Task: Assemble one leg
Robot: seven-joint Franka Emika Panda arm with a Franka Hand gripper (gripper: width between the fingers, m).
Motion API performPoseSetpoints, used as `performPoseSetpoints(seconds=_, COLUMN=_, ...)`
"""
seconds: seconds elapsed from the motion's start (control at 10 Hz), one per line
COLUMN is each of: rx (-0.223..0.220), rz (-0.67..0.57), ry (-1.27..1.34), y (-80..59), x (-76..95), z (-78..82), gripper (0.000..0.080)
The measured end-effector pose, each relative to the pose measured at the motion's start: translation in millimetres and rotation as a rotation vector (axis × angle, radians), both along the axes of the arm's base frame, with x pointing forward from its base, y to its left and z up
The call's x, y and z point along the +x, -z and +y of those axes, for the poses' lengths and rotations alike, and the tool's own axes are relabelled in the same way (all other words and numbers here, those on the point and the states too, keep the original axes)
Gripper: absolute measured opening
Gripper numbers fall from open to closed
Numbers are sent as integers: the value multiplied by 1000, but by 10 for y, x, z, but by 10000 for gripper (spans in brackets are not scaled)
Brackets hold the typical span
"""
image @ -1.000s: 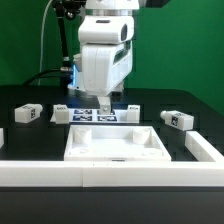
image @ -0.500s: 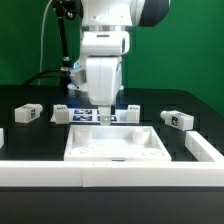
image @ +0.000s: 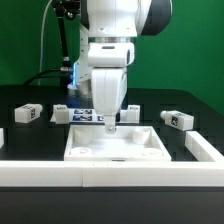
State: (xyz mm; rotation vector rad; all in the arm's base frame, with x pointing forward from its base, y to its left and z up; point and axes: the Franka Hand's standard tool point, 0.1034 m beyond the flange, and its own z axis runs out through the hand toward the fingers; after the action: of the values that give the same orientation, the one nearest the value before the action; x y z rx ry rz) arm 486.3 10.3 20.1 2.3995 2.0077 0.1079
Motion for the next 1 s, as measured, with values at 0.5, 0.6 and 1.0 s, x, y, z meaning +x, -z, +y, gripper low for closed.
performPoseSetpoints(seconds=0.5, rx=-1, rz=-5, ry=-10, y=126, x=-35, z=14, gripper=475)
performPoseSetpoints(seconds=0.6, rx=-1, rz=-5, ry=-9, y=126, x=-35, z=13, gripper=475)
performPoseSetpoints(seconds=1.0, rx=-2, rz=6, ry=-10, y=132, x=-65, z=13, gripper=61)
